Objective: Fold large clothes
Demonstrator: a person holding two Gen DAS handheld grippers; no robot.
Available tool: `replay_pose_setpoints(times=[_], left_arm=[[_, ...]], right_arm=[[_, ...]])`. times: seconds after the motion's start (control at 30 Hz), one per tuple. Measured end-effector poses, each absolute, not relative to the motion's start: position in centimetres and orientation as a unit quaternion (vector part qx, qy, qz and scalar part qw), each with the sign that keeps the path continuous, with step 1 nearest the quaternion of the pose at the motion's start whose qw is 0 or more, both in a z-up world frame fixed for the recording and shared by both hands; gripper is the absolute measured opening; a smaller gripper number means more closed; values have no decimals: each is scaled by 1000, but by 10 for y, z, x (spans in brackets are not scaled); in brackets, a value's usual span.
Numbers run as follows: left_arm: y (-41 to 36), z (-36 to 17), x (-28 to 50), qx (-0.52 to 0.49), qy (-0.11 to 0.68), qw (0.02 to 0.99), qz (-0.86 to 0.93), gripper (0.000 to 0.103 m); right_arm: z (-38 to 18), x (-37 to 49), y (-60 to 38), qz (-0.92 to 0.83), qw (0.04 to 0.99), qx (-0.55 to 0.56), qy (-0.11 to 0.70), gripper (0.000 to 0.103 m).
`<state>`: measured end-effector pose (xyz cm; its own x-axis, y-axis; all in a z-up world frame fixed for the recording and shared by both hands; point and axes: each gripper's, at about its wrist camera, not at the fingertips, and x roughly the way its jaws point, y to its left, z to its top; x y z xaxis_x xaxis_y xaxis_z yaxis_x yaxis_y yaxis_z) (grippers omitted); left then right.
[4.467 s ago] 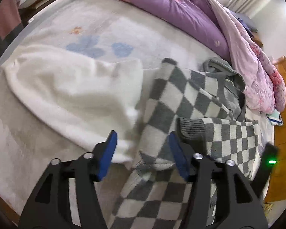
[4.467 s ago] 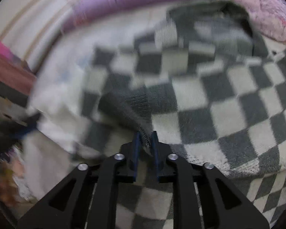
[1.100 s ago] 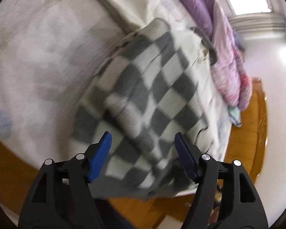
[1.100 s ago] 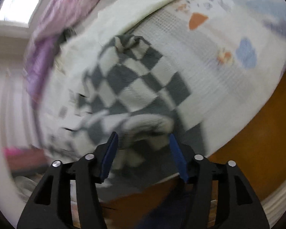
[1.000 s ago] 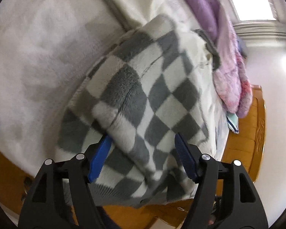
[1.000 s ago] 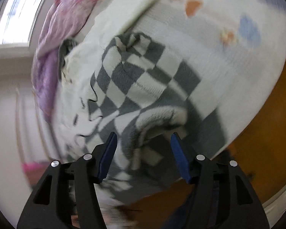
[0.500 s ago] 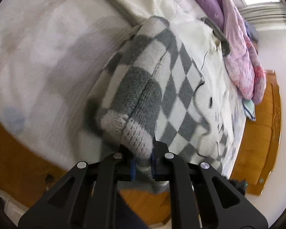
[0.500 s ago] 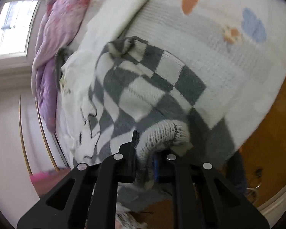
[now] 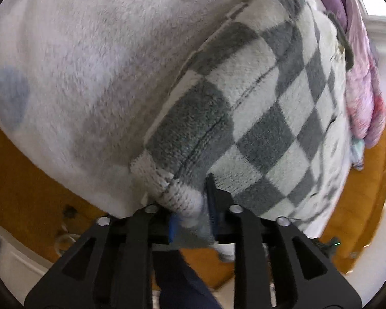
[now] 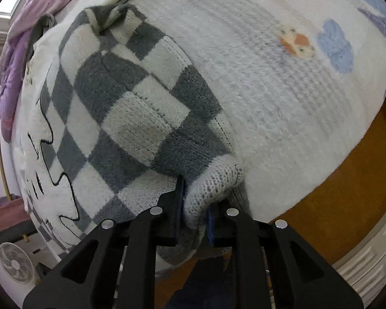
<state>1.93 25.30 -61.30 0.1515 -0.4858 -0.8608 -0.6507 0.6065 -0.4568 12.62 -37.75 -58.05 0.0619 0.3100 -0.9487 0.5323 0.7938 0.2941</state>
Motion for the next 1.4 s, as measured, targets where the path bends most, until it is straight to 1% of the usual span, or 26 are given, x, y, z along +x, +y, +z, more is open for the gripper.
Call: replay_pose_setpoints(times=[0.03,0.07,0.1,0.13,0.2,0.27,0.33,0.37,0.4,0.43,0.5,0.57,0.6,0.67,0.77,0.93,1.0,1.1,1.17,1.23,1.3,1.4], left_arm=[[256,-608,19,-449,640,621,54,46],[257,-602,20,-456,633,624,48,65],[259,-595,18,-463,621,631,43,70],[260,-590,16,-464,614,637,42,71],[261,-579,11,-468,603,644,38,76],[265,-572,1,-481,591,646,44,76],[271,-568,-9,-486,583,649,48,76],[272,-567,-14,-482,583,653,48,76],[274,-568,-19,-474,585,657,49,76],[274,-569,-19,-469,586,658,51,76],[275,-573,-28,-468,588,657,61,77],[277,-580,-34,-480,586,649,72,77],[277,-580,-36,-483,583,649,77,77],[278,-581,-41,-488,580,647,82,78],[277,-582,-49,-486,577,651,82,79],[277,-590,-57,-507,570,641,85,79],[277,-593,-59,-515,567,637,91,79],[277,-599,-64,-524,566,631,89,79],[276,-603,-67,-528,566,626,91,79],[274,-607,-70,-533,568,621,89,79],[269,-614,-71,-535,576,612,82,79],[262,-622,-70,-530,585,610,75,79]], right_arm=[[-571,126,-377,-85,658,308,682,19],[-560,127,-375,-91,657,296,687,22],[-551,126,-373,-96,658,272,695,27],[-541,127,-367,-101,663,238,703,31],[-517,136,-343,-101,682,123,713,39],[-490,147,-308,-78,712,27,697,39],[-467,162,-272,-27,747,-10,664,37],[-458,173,-253,13,764,0,645,32],[-456,183,-241,40,770,13,637,13],[-457,199,-223,71,772,31,631,4],[-469,234,-182,124,765,66,629,0],[-486,256,-150,145,764,67,625,0],[-501,273,-128,147,763,43,628,0],[-529,297,-108,139,746,43,650,0],[-573,307,-111,118,722,33,680,0],[-570,302,-114,112,725,34,679,0],[-558,286,-120,115,716,41,688,0],[-550,238,-127,121,688,49,714,0],[-555,215,-133,119,672,56,729,0],[-574,199,-143,110,658,74,741,0],[-593,196,-150,107,656,95,741,0],[-595,198,-151,105,659,91,739,0]])
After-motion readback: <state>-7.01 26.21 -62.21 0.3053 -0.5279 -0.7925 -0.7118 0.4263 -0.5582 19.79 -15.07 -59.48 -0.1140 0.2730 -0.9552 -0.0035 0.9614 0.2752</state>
